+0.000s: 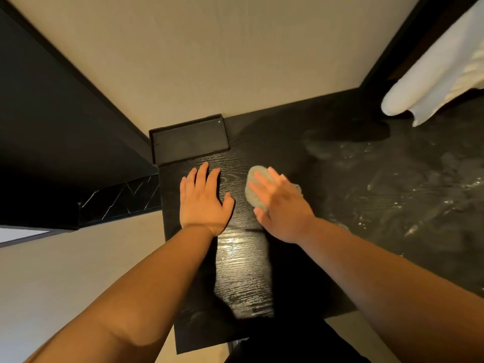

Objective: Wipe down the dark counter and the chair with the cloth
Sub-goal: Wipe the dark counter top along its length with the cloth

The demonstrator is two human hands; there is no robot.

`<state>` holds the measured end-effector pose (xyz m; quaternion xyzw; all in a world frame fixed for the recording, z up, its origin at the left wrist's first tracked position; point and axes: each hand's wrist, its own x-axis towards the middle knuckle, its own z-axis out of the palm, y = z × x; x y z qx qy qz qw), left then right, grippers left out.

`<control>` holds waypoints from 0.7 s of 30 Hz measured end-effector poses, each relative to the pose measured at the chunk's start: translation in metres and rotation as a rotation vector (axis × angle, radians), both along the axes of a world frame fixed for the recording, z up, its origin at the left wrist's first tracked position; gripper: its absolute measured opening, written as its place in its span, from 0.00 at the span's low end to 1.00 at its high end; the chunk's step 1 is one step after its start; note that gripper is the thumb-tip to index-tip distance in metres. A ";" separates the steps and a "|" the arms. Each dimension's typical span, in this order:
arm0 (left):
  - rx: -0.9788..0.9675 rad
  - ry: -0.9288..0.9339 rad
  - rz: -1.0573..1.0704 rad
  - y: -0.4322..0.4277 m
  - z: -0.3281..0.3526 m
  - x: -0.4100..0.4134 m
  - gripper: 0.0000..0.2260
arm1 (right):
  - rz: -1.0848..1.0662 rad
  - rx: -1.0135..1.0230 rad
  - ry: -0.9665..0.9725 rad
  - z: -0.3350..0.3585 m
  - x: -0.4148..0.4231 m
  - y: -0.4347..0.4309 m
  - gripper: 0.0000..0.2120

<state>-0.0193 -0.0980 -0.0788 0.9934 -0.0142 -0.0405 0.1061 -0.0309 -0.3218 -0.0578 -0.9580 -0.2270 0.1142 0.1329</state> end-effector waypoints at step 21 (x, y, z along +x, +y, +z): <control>-0.062 0.076 0.081 -0.122 0.002 0.055 0.27 | -0.127 -0.087 0.004 -0.010 0.058 -0.110 0.33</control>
